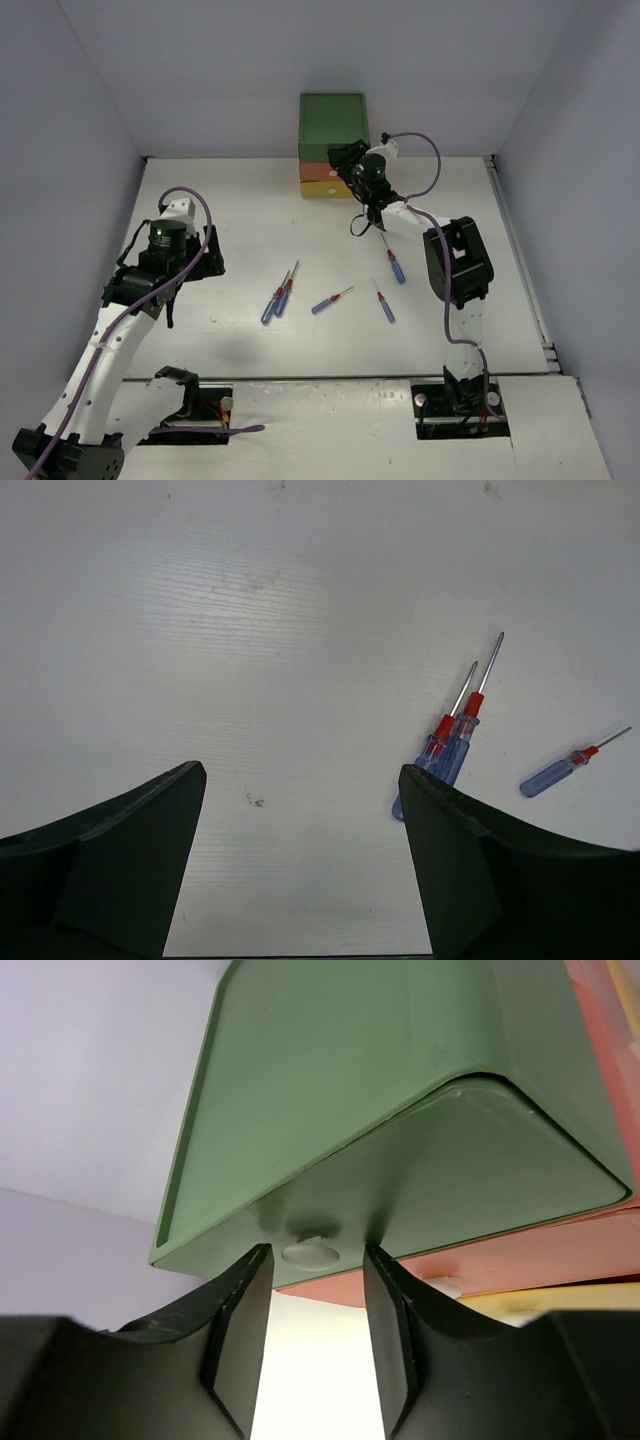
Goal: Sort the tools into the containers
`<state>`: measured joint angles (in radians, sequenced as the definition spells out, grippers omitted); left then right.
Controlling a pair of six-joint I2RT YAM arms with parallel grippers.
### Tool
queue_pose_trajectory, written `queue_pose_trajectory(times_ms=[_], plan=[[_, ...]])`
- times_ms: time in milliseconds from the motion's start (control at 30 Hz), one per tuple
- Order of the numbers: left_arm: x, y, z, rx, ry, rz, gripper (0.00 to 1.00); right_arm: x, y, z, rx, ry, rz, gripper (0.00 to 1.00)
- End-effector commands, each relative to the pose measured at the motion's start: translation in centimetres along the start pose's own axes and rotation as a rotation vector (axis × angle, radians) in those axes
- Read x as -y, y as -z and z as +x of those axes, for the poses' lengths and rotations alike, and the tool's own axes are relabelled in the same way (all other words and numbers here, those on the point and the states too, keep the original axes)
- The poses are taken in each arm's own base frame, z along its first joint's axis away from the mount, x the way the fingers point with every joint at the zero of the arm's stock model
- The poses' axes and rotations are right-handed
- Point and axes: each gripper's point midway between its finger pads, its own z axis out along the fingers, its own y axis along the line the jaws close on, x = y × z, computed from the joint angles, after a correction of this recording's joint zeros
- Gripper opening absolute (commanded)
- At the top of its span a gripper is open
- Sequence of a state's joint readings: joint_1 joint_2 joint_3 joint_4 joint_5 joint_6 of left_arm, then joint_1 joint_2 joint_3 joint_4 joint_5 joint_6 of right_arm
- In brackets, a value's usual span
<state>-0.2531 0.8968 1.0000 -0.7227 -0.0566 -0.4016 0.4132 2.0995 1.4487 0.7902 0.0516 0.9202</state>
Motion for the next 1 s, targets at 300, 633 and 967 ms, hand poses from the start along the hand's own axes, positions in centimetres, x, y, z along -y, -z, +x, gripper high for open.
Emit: queue_pose_trajectory(times_ms=[300,633,967], plan=[[0.2,-0.3,-0.9,0.025,0.010,-0.003,0.75,-6.5,1.2,-8.2,0.215,-0.053,-0.162,0.14],[0.3,0.3,-1.3,0.044,0.011,0.009,0.75,-6.9,3.8,-8.8,0.224,-0.081,-0.177,0.02],[0.6,0.6,-1.6,0.053,0.011,0.023,0.75,-5.5,8.3,-6.2,0.165,-0.092,-0.153,0.02]])
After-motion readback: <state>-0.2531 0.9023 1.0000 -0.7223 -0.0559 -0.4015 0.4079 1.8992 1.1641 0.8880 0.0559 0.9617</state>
